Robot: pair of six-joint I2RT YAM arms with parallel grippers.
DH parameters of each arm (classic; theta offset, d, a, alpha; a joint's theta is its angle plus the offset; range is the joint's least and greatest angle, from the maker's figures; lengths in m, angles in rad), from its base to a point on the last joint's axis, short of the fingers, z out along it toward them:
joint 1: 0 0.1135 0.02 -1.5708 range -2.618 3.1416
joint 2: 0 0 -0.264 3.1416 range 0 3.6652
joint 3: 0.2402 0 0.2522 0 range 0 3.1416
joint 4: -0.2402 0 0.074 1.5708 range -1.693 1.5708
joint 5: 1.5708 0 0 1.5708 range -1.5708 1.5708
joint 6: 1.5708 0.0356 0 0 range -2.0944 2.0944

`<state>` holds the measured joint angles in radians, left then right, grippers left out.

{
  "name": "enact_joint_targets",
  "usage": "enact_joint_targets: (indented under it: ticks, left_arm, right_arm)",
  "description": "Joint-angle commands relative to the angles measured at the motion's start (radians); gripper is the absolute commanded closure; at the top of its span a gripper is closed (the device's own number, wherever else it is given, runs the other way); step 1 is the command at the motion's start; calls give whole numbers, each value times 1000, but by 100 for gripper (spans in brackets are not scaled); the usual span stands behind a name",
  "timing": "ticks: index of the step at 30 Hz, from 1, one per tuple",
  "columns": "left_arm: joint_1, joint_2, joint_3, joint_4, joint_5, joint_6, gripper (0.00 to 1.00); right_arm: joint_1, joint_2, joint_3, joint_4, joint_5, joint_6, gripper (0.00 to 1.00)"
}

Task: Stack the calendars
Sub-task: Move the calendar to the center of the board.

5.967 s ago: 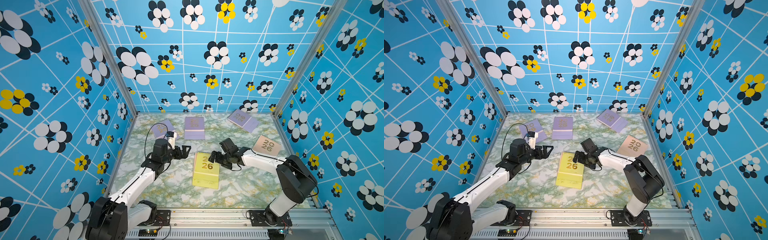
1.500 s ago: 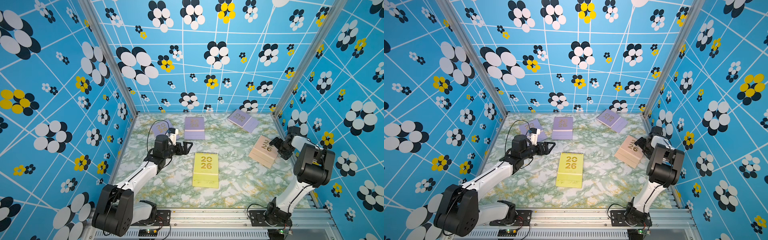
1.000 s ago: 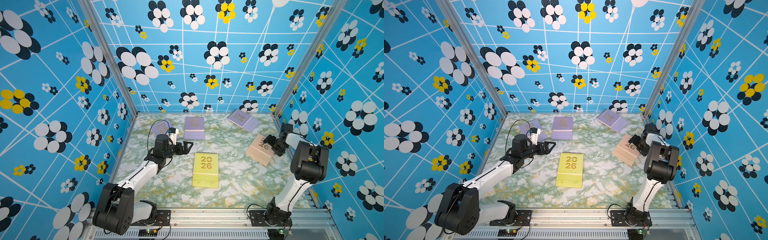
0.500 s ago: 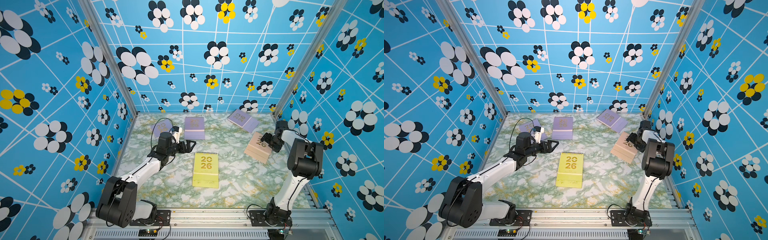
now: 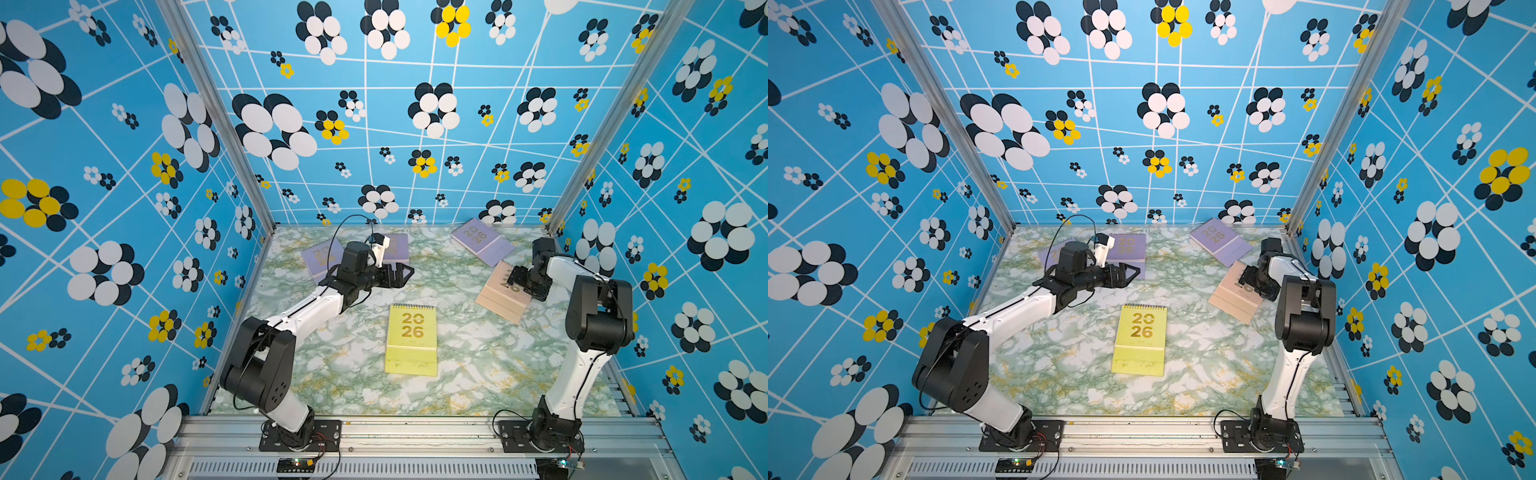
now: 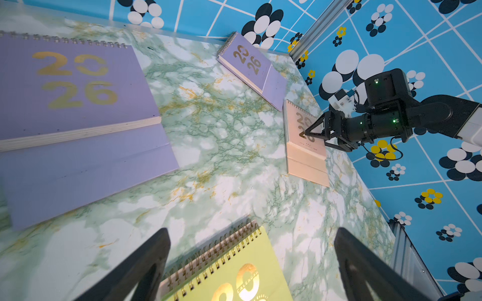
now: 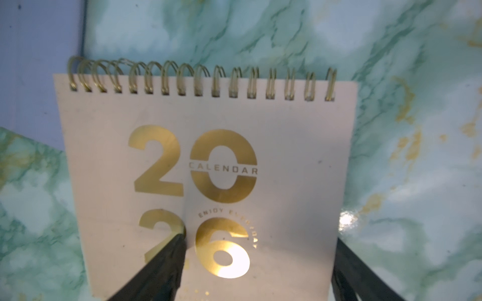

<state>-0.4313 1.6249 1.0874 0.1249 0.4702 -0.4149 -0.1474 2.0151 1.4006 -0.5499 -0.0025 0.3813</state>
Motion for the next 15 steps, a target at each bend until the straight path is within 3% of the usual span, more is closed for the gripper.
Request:
enact_joint_targets:
  ticks: [1,9,11,15]
  left_arm:
    - [-44,80,119,-78,1,48,0]
    - [-119,303,335,-109,39,15,0]
    - [-134,338,366,-116,42,14,0]
    - [-158,403,434,-136,59,6,0]
  right_arm:
    - [35,31,-8,-78,-25,-21,16]
    - [109,40,-15,-100,-30,-37,17]
    - [128,40,-21,-107,-23,-41,22]
    - [149,12,-40,-117,-22,-49,19]
